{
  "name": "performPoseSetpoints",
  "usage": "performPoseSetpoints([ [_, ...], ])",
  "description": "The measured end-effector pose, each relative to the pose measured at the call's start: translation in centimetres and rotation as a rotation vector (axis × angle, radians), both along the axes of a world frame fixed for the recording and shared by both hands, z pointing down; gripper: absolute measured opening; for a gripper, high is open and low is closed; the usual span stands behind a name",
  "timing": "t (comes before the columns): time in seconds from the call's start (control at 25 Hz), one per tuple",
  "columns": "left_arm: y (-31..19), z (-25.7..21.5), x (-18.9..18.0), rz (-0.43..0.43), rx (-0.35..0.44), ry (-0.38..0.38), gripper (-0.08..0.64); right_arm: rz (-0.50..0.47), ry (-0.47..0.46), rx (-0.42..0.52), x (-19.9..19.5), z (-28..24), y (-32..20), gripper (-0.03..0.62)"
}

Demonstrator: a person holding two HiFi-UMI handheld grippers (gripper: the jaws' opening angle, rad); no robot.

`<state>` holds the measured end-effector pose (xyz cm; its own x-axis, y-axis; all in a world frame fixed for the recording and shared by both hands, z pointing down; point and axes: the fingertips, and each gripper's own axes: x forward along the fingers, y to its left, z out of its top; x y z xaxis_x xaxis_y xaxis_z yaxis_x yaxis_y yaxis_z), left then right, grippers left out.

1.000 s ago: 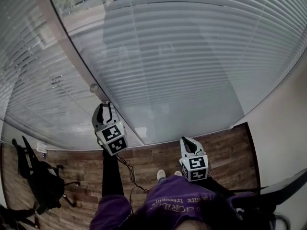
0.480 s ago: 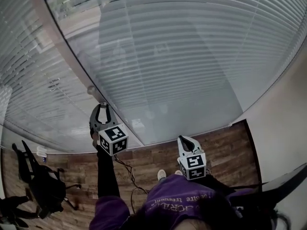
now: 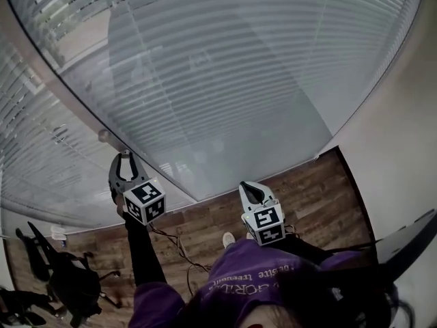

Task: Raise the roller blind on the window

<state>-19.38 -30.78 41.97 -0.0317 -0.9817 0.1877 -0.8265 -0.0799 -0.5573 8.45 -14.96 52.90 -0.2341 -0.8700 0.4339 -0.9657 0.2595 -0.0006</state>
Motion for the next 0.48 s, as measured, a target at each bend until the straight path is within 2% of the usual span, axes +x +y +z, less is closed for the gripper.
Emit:
performPoseSetpoints([
  [0.48, 0.01, 0.12, -0.16, 0.008, 0.004, -0.083, 0.115, 0.013, 0.001, -0.006, 0.36, -0.05, -0.03, -0.002],
])
